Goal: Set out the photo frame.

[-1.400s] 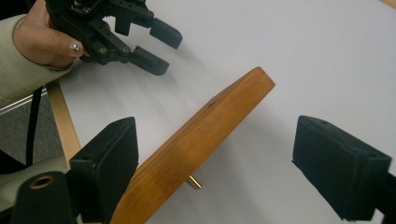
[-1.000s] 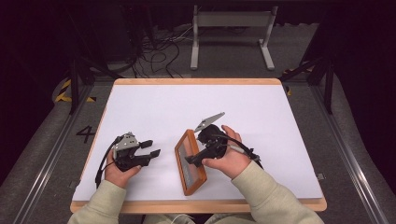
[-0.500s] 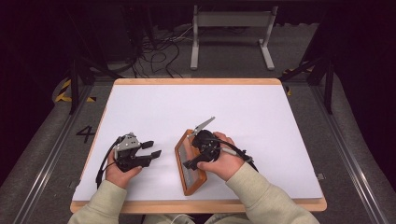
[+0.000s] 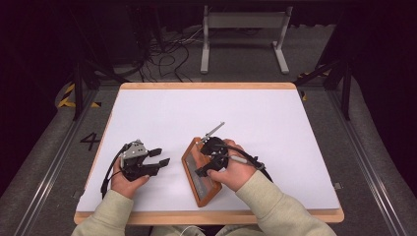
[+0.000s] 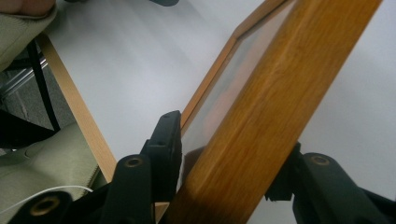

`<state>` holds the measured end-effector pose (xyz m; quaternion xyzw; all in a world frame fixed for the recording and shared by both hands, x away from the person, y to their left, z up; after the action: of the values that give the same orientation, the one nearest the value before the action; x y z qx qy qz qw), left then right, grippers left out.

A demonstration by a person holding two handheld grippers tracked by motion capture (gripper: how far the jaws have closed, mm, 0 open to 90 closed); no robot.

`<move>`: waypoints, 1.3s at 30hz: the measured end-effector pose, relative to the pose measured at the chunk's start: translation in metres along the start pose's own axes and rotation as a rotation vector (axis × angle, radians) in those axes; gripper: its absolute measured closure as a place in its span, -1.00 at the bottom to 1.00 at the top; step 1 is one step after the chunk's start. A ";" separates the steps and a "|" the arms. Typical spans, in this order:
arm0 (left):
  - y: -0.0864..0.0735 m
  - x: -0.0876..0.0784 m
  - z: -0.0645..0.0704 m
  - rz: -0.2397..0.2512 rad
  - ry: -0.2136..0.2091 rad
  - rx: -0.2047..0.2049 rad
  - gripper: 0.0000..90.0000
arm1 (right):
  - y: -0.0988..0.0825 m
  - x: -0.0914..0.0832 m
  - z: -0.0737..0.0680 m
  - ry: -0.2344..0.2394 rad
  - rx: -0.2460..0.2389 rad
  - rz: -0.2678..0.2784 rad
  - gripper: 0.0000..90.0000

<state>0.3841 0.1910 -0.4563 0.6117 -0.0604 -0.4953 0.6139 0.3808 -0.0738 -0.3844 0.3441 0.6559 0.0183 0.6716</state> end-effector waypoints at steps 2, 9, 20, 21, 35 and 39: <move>0.000 0.000 0.000 0.000 0.001 -0.002 0.06 | 0.000 -0.001 0.002 0.005 0.027 -0.004 0.37; 0.000 -0.001 -0.001 0.004 0.003 -0.001 0.06 | 0.001 -0.004 0.006 0.047 0.099 0.007 0.51; 0.000 -0.001 -0.001 -0.002 0.005 -0.004 0.06 | 0.002 -0.035 0.016 0.019 -0.063 -0.006 0.59; 0.000 -0.001 -0.001 -0.001 0.003 0.000 0.06 | 0.003 -0.039 0.018 0.018 -0.093 -0.008 0.59; -0.006 -0.008 -0.004 0.005 0.020 -0.016 0.06 | 0.010 -0.066 0.057 0.136 -0.447 -0.053 0.59; -0.008 -0.011 -0.004 0.007 0.030 -0.028 0.06 | 0.010 -0.060 0.068 0.176 -0.530 -0.044 0.59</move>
<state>0.3767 0.2037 -0.4582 0.6099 -0.0464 -0.4848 0.6251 0.4378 -0.1243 -0.3338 0.1391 0.6912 0.2046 0.6790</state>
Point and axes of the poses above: each handheld gripper's, and its own axes: x roughly forward along the jaws, y roughly out of its top, z roughly to its right, the point moved 1 cm from there along x, roughly forward along the jaws, and after that the axes turned 12 degrees about -x, right-handed, at the moved point
